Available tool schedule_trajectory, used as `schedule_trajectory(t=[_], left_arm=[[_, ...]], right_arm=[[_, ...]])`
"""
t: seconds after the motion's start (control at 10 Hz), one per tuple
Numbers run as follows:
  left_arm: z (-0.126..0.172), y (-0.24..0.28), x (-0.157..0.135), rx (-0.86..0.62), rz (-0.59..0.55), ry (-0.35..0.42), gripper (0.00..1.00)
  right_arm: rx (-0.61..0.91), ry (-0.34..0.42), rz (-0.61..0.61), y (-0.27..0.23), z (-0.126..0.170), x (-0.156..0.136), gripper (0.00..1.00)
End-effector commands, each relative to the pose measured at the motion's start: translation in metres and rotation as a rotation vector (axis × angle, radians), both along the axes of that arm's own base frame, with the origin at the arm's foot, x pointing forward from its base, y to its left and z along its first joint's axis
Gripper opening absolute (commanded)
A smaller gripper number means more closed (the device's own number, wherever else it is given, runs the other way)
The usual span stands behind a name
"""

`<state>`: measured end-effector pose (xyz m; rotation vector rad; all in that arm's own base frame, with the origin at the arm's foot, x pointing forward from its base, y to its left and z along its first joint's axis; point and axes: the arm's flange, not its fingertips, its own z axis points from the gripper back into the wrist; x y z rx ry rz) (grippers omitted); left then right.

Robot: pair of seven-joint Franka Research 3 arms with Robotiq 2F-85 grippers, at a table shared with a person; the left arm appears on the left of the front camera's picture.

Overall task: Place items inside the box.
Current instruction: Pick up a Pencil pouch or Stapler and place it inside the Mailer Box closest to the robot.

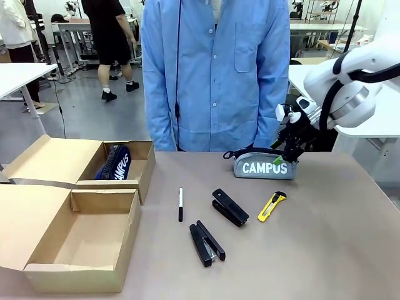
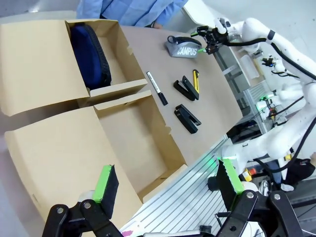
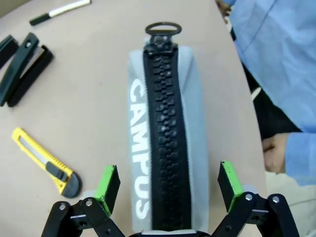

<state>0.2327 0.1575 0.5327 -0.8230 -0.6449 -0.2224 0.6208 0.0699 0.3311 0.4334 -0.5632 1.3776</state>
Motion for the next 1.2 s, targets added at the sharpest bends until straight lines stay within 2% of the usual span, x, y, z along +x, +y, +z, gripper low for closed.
schedule_trajectory(t=[0.0, 0.1, 0.2, 0.4, 0.5, 0.7, 0.8, 0.9, 1.1], left_arm=[[0.001, -0.003, 0.000, -0.011, -0.013, -0.025, 1.00], [0.001, -0.003, 0.000, -0.011, -0.013, -0.025, 1.00], [0.001, -0.003, 0.000, -0.011, -0.013, -0.025, 1.00], [0.001, -0.003, 0.000, -0.011, -0.013, -0.025, 1.00], [0.001, -0.003, 0.000, -0.011, -0.013, -0.025, 1.00], [0.001, -0.003, 0.000, -0.011, -0.013, -0.025, 1.00], [0.001, -0.003, 0.000, -0.011, -0.013, -0.025, 1.00], [0.001, -0.003, 0.000, -0.011, -0.013, -0.025, 1.00], [0.001, -0.003, 0.000, -0.011, -0.013, -0.025, 1.00]], right_arm=[[0.011, -0.049, 0.012, 0.001, -0.003, 0.011, 1.00], [0.010, 0.025, 0.064, 0.006, -0.012, 0.012, 1.00], [0.004, 0.059, 0.075, 0.009, -0.013, 0.012, 0.72], [0.010, 0.071, 0.073, 0.009, -0.011, 0.009, 0.13], [0.006, 0.072, 0.067, 0.008, -0.010, 0.009, 0.00], [-0.003, 0.074, 0.065, 0.006, -0.012, 0.007, 0.00], [-0.011, 0.078, 0.064, 0.007, -0.013, 0.008, 0.04], [-0.035, 0.076, 0.055, 0.007, -0.014, 0.008, 0.00], [-0.039, 0.076, 0.065, 0.007, -0.012, 0.007, 0.00]])
